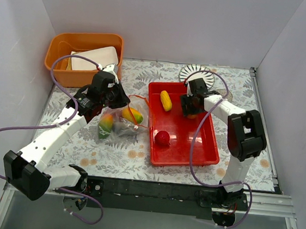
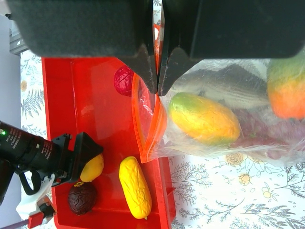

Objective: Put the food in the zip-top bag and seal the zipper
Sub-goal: Pick up the fake fruit from the bin.

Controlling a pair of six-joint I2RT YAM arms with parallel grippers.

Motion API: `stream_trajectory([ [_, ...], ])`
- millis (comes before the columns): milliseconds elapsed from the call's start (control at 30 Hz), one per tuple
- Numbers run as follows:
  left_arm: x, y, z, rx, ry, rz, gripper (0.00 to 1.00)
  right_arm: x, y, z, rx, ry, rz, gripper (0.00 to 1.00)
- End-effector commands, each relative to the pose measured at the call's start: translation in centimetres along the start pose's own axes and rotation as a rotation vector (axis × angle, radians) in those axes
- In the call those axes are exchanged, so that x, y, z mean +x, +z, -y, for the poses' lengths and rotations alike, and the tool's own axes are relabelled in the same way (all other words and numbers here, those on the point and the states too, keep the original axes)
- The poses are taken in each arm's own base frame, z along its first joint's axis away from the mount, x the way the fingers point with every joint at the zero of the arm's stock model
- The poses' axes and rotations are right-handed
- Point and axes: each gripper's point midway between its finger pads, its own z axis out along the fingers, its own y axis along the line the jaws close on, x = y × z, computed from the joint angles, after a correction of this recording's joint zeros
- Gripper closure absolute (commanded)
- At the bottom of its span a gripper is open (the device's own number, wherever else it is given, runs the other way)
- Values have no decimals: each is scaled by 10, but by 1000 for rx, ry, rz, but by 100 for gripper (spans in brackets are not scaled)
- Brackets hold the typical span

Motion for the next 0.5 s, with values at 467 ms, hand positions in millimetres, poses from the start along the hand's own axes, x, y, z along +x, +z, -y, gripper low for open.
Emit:
stream_trajectory([
  [467,-3,-4,1,5,8,17,100,-9,-85,-68,-411,82,126,54],
])
